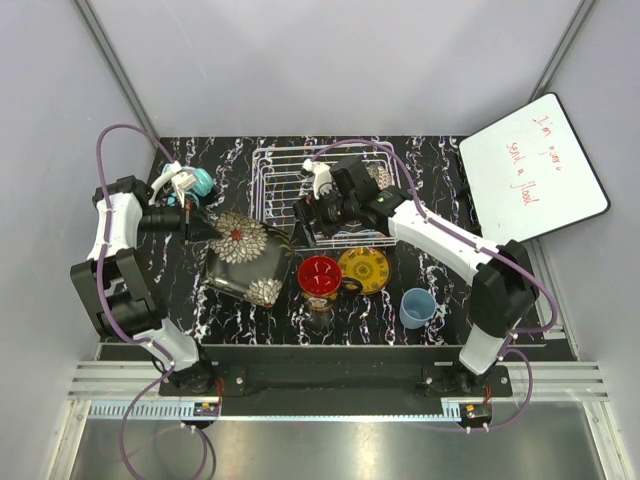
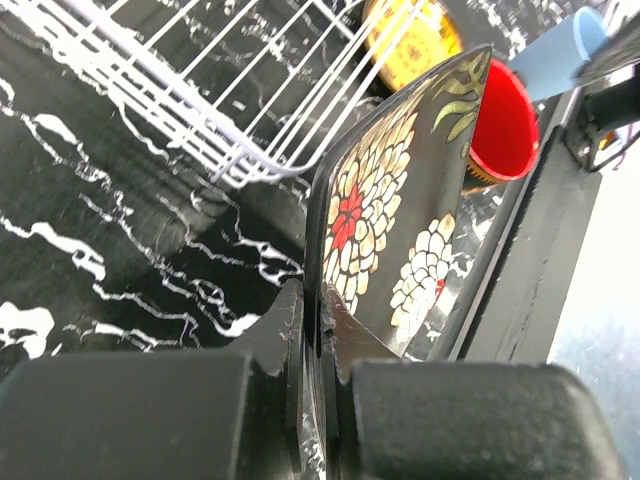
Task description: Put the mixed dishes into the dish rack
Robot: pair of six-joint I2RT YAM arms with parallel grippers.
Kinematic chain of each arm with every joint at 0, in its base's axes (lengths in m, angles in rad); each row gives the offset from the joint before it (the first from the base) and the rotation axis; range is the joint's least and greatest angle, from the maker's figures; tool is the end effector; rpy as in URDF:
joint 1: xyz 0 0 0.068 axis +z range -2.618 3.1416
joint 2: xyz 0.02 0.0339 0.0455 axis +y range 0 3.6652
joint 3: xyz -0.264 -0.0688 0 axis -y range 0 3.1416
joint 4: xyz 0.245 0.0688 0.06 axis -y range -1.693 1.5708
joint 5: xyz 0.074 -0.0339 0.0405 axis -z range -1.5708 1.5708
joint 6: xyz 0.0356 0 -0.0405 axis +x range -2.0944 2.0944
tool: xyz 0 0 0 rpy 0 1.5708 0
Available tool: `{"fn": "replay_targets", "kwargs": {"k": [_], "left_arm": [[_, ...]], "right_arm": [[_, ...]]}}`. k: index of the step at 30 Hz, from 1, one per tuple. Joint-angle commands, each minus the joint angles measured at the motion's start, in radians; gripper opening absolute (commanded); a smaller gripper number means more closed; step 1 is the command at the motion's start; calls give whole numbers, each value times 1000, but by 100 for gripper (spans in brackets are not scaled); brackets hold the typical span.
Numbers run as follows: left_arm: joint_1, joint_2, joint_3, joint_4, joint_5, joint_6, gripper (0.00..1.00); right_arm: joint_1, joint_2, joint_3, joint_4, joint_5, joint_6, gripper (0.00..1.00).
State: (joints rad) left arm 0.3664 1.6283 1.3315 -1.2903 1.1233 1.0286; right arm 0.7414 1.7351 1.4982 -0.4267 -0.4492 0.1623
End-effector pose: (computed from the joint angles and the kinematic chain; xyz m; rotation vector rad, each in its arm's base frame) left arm 0.2781 0.0723 0.2734 0.7065 2.0902 -1.0756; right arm 0.2838 0.2808 0.3094 -0.9138 2.1586 0.9747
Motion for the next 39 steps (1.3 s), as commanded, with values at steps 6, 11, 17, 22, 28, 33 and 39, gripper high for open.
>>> {"fn": "replay_targets", "kwargs": {"k": [6,11,17,22,28,33,39], "left_arm": [[-1,-35,12,-254,317,-55,0],[-1,-13,23,-256,383,-70,0],[-3,2,32,-257,479,-96,0],[-3,19,52,-259,560,-128,0],[-6,61,130,-259,561,-191,0],[-34,91,209,-259,561,-211,0],[-64,88,199,-260,561,-200,0]], "right_arm": [[-46,-22,-49,146,-138,83,94],[-66,21,2,190,-215,120,92],[-76,87,62,216,-301,175,88],[-76,83,54,224,-312,186,87],[-76,27,-3,243,-316,184,87],[-70,76,3,269,-365,207,80],[-43,133,19,463,-362,316,73]]}}
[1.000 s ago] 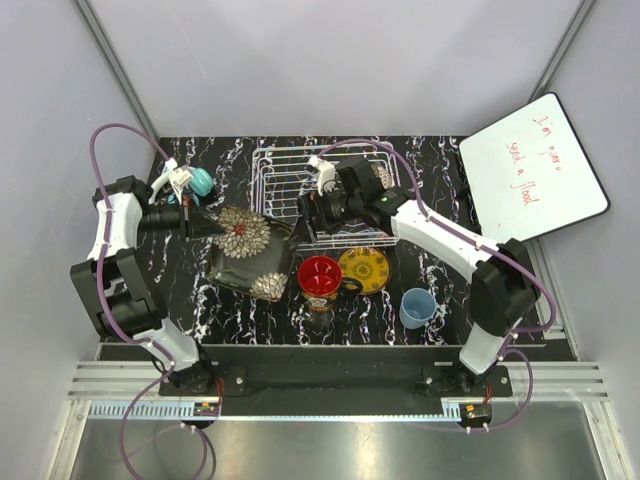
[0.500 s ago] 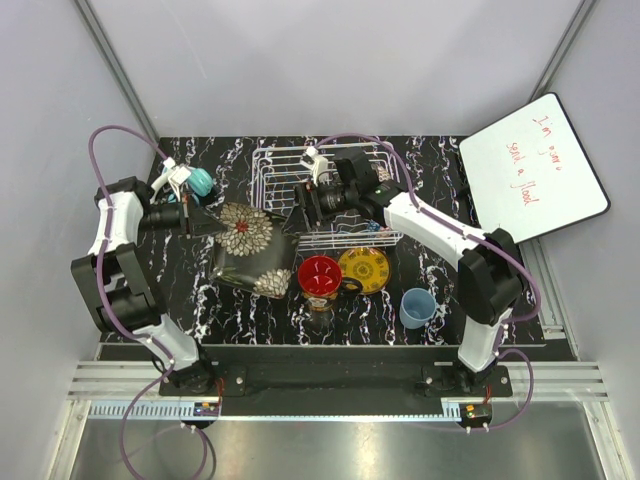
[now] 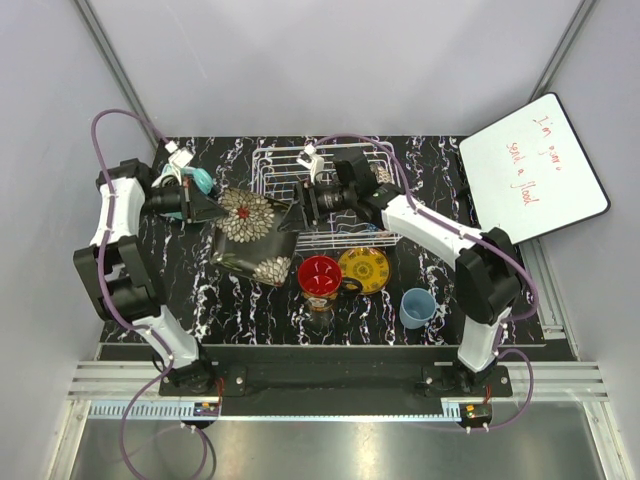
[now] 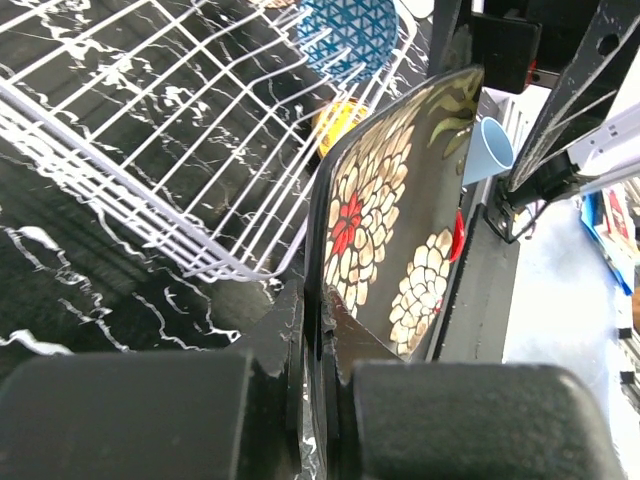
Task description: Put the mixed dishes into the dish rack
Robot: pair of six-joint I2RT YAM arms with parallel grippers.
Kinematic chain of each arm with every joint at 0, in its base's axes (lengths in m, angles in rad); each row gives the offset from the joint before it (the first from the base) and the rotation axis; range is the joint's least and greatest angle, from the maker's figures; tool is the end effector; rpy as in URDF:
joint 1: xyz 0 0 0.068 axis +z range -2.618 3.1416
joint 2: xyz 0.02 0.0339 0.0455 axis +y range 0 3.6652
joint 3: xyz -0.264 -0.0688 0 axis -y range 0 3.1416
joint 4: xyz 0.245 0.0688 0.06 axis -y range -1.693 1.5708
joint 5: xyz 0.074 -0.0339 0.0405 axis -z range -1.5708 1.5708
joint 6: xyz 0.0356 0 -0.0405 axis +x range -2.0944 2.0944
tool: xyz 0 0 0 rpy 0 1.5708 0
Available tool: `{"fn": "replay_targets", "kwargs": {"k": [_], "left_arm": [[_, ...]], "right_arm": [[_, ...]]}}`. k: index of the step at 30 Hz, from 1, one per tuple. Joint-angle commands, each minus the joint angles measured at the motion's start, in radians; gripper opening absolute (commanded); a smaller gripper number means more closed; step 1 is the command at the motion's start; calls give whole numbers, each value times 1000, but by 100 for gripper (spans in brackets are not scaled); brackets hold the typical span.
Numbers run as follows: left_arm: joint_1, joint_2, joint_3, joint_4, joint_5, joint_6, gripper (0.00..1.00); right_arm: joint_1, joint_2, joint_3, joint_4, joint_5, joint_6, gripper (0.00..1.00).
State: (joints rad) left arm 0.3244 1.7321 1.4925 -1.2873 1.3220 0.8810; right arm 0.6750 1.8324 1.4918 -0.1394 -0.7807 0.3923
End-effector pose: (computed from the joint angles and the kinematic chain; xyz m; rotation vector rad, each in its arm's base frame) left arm 0.3127 0.0687 0.2915 0.5917 1.9446 -1.2768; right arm 0.3180 0.2866 0.2974 -0.8364 2.0580 1.4288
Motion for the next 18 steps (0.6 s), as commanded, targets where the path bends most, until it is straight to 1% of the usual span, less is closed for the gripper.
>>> {"fn": "replay_targets", "kwargs": {"k": [1,4,7,9,10,12,13,14,15,16,17,18], "left_arm": [[-27,-16,41,-262,362,-56,0],[-33,-20,75,-262,364,-74,0],[-36,-17,127,-262,364,-99,0],[-38,-3,175,-262,364,-119,0],[-41,0,189,-264,364,-123,0],[-44,10,210,-264,365,-132,0],[-47,12,218,-262,364,-135,0],[-51,12,216,-262,365,-132,0],[-51,7,212,-262,365,-134,0],[-56,4,197,-262,365,-132,0],[-54,0,190,-262,364,-125,0],[-56,-5,180,-262,365,-123,0]], "right_arm": [[24,48,37,190,-31,95,74],[32,74,27,254,-29,125,75],[32,88,22,273,-17,135,75],[32,99,27,274,-15,140,72],[32,99,25,276,-11,141,63],[32,96,19,273,-5,141,54],[32,91,18,274,4,140,42],[32,88,16,270,9,137,36],[31,87,21,268,9,132,28],[31,85,25,259,18,128,16],[29,79,28,253,29,119,0],[28,73,27,253,37,115,0]]}}
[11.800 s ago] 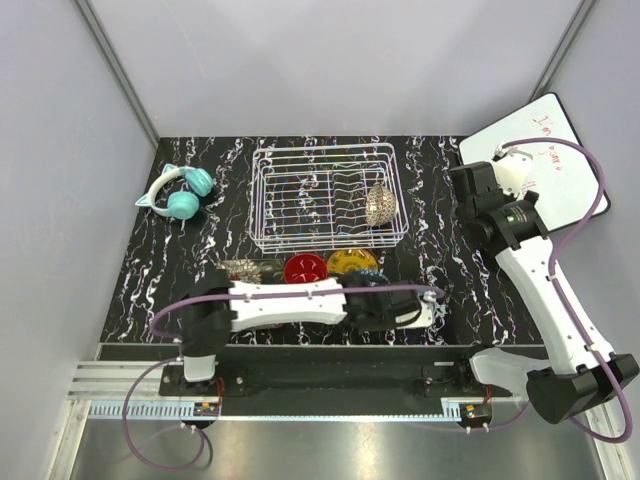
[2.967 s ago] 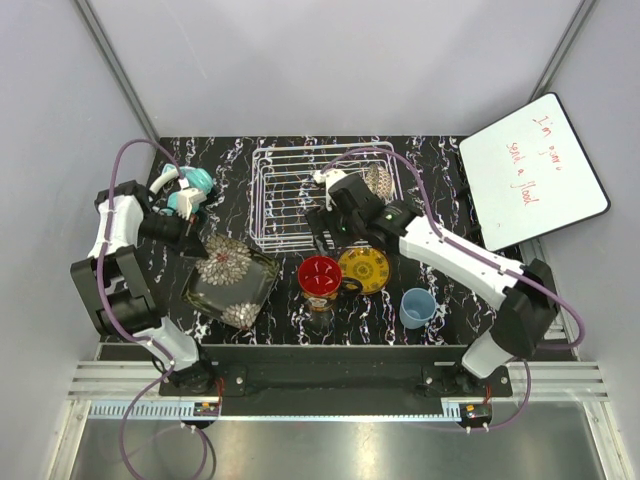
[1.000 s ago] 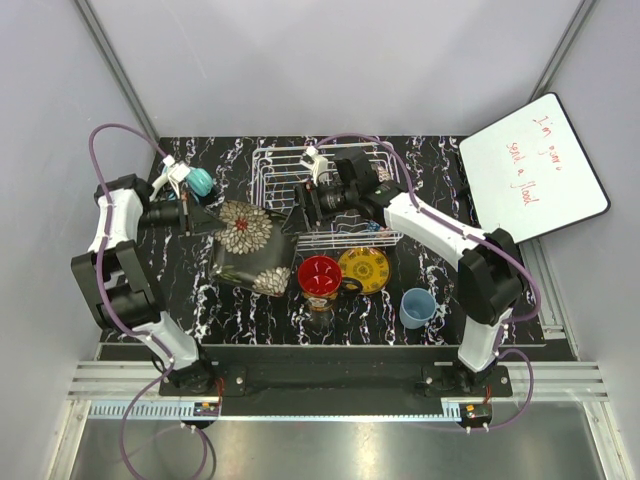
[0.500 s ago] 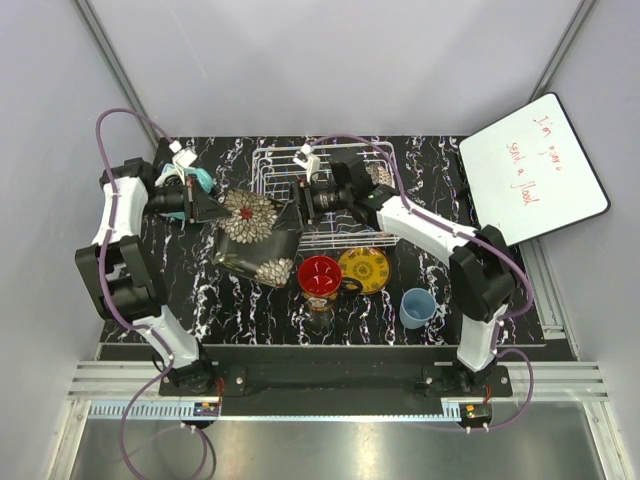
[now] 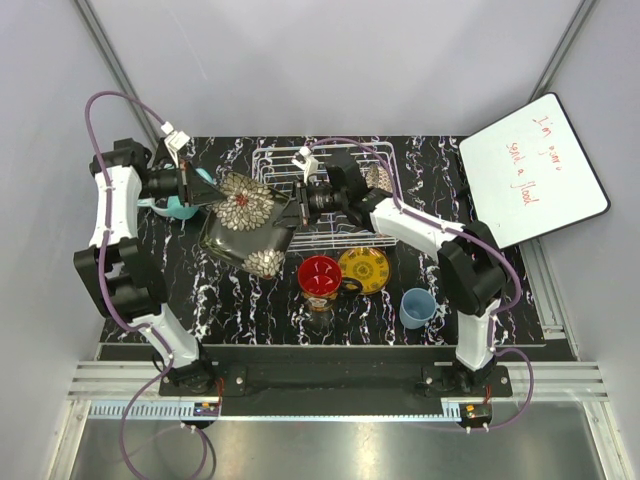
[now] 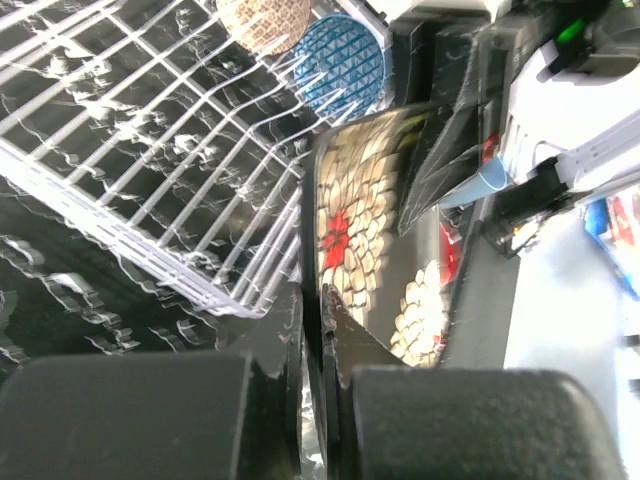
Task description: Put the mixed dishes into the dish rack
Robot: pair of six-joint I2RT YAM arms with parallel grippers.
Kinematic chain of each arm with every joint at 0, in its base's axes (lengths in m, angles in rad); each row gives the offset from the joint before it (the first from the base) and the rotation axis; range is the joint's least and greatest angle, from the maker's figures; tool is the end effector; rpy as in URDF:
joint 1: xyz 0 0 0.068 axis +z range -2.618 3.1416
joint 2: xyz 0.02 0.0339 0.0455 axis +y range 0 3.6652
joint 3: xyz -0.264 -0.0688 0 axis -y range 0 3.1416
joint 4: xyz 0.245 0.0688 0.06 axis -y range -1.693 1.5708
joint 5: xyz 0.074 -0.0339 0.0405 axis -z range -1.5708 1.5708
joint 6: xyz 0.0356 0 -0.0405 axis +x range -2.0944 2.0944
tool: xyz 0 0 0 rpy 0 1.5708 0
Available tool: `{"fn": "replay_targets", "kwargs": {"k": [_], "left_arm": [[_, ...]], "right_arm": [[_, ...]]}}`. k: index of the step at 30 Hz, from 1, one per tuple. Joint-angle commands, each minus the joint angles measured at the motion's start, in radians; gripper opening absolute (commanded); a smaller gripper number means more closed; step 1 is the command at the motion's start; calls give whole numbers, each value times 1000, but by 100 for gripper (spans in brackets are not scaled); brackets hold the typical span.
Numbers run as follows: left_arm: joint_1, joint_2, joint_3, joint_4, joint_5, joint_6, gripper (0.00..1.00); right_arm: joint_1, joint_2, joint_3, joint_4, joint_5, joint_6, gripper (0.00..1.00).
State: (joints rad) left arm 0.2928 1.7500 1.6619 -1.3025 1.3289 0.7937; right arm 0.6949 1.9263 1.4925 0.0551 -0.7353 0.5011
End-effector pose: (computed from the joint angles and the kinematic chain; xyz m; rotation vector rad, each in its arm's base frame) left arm 0.3271 0.0625 0.3303 0.6340 1.9063 -1.2501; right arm 0.3324 0.3082 0.2753 -0.7443 2.0234 1.4606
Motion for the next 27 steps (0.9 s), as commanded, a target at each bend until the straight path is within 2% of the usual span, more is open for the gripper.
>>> {"fn": "replay_targets", "kwargs": {"k": [1,4,5,6,8,9,12,13,15,18,19,22,25,27], "left_arm": [[-24,-24,0,-247,357,-33,0],[-24,-27,-11,-248,355,-36,0],[-23,-32,-20,-247,355,-34,3],[-20,-40,-25,-247,352,-34,19],[-12,-52,-51,-248,351,-31,34],[-1,-58,-63,-247,343,-27,50],[9,-76,-105,-247,308,-14,68],[11,-83,-112,-247,299,-8,79],[17,-93,-125,-247,285,7,81],[16,-84,-126,-247,291,12,86],[16,-80,-126,-247,294,12,97],[16,-63,-122,-247,300,35,99],[-3,-26,-119,-247,283,52,99],[-18,-1,-125,-248,271,67,99]], "right_arm": [[6,-35,22,61,3,1,0],[-15,-50,26,52,1,-13,0],[-29,-59,35,37,-3,-24,0],[-43,-65,55,-4,-6,-35,0],[-93,-82,121,-94,4,-105,0],[-110,-84,153,-197,17,-136,0],[-181,-99,274,-361,60,-251,0],[-199,-107,307,-401,79,-284,0],[-204,-98,438,-551,167,-404,0],[-204,-59,613,-682,273,-553,0],[-204,-58,636,-689,305,-611,0],[-202,-62,690,-686,387,-743,0],[-199,-85,636,-608,435,-891,0],[-193,-156,524,-406,462,-982,0]]}}
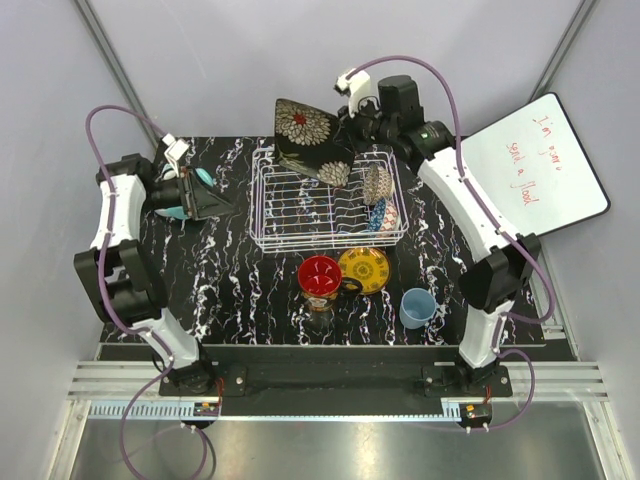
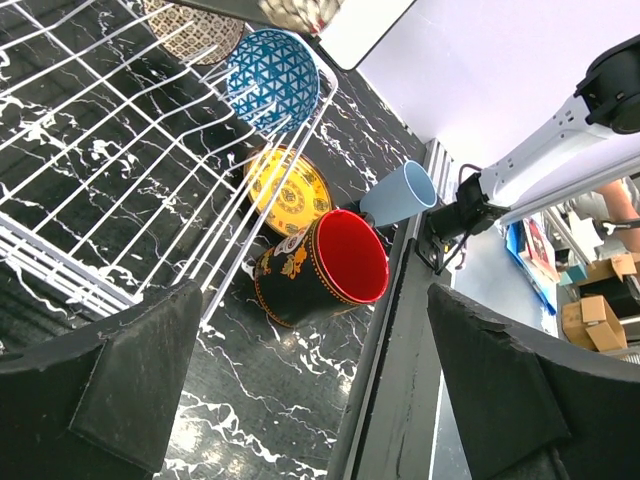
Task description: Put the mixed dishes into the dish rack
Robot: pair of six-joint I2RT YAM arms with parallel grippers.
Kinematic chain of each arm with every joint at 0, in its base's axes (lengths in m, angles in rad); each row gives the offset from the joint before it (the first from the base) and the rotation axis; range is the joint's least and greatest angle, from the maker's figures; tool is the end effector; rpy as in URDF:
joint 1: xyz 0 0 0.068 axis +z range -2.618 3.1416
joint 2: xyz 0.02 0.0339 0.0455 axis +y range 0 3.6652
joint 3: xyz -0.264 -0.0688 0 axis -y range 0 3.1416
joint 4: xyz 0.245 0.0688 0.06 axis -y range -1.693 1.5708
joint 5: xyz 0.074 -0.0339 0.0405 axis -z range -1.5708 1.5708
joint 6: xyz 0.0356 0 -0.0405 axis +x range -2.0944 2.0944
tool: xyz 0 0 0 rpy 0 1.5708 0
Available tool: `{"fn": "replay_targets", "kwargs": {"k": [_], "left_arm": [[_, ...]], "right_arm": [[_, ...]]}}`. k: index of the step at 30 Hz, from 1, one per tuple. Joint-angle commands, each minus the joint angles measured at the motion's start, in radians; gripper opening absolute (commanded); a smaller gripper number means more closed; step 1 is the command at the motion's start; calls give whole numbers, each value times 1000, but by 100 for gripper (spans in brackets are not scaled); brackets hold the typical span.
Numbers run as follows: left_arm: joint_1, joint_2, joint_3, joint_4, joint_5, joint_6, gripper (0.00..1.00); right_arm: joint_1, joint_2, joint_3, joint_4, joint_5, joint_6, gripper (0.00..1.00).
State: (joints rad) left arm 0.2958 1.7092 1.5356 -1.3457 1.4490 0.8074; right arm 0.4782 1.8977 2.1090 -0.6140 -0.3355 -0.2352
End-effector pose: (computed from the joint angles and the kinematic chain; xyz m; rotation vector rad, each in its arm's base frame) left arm 0.3089 0.0572 0.3135 0.5299 1.8526 -1.4261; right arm 0.3770 0.2086 0.4314 -0.8944 1.7687 0.4889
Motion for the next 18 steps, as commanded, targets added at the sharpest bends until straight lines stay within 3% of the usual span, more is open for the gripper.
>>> {"fn": "replay_targets", "kwargs": {"k": [1,2,4,10,11,12,13,14,15,18], "left_arm": [[-27,67,-9,-205,146,79,99],[-40,82,-11,-205,122,93,99],[-41,130,-11,-205,99,122,99],[-72,237,93,-181,-13,106,99],[-98,234,103,-124,-75,31,99],[-115,216,77,154,-149,-287,99],[-142,119,26,342,-280,-468,99],[-220,63,-56,461,-643,-540,99],[-265,25,-57,506,-739,-512,99],[-290,6,6,510,-716,-632,99]], "right_arm": [[26,-156,-235,357,75,-344,0],[26,-181,-298,532,79,-381,0],[23,-213,-384,652,85,-455,0],[-13,-115,-322,651,96,-497,0],[-19,-103,-310,655,83,-490,0],[-29,-83,-299,657,73,-474,0],[-47,-75,-284,661,66,-469,0],[-56,-62,-276,666,52,-466,0],[-68,-57,-265,668,44,-458,0],[-121,-23,-201,671,1,-425,0]]}}
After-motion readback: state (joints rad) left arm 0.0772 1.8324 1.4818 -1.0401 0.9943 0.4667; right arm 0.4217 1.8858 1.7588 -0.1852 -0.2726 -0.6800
